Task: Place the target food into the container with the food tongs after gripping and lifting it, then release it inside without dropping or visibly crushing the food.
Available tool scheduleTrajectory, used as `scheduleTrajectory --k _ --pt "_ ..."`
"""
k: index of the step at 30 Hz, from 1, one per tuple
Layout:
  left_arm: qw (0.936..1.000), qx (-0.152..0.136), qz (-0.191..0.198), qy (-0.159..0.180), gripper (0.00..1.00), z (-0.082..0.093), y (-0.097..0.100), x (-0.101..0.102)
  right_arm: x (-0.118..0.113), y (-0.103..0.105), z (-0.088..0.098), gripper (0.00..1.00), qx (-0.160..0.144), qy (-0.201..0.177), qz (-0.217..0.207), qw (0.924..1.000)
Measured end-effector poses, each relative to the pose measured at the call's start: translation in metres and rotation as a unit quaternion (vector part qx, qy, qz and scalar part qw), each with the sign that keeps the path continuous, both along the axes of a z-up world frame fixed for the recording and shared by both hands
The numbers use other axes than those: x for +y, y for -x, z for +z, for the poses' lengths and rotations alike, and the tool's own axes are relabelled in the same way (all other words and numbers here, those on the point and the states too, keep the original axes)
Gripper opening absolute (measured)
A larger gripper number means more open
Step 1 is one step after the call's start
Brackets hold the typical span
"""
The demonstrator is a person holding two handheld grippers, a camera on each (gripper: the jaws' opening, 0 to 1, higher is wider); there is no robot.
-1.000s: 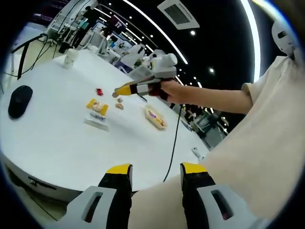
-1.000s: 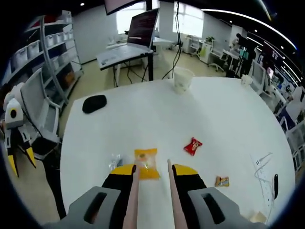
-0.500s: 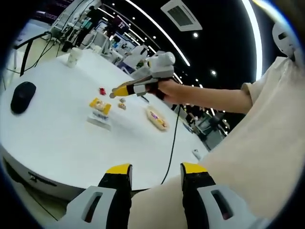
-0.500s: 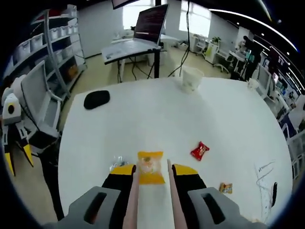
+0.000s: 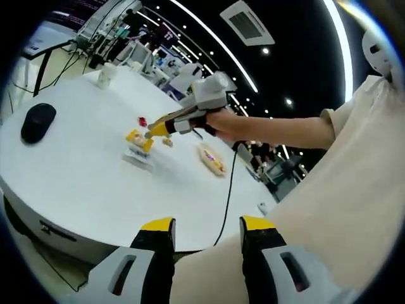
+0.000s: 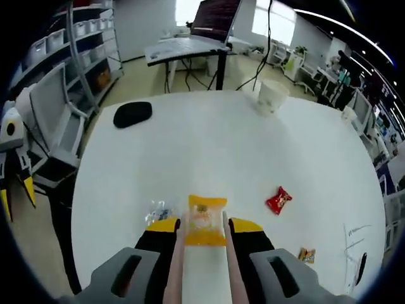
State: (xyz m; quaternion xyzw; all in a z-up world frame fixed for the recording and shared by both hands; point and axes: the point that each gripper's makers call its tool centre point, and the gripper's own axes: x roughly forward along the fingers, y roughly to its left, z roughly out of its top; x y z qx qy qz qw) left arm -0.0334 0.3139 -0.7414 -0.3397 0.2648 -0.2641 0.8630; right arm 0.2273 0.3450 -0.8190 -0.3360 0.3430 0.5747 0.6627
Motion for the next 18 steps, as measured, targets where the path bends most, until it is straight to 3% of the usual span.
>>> scheduleTrajectory --k 18 --pt "0.9999 0.01 0.009 -0.004 0.4 -0.003 0.007 0.006 -0.001 0.001 -0.018 0.29 0.002 0.03 -0.002 0.9996"
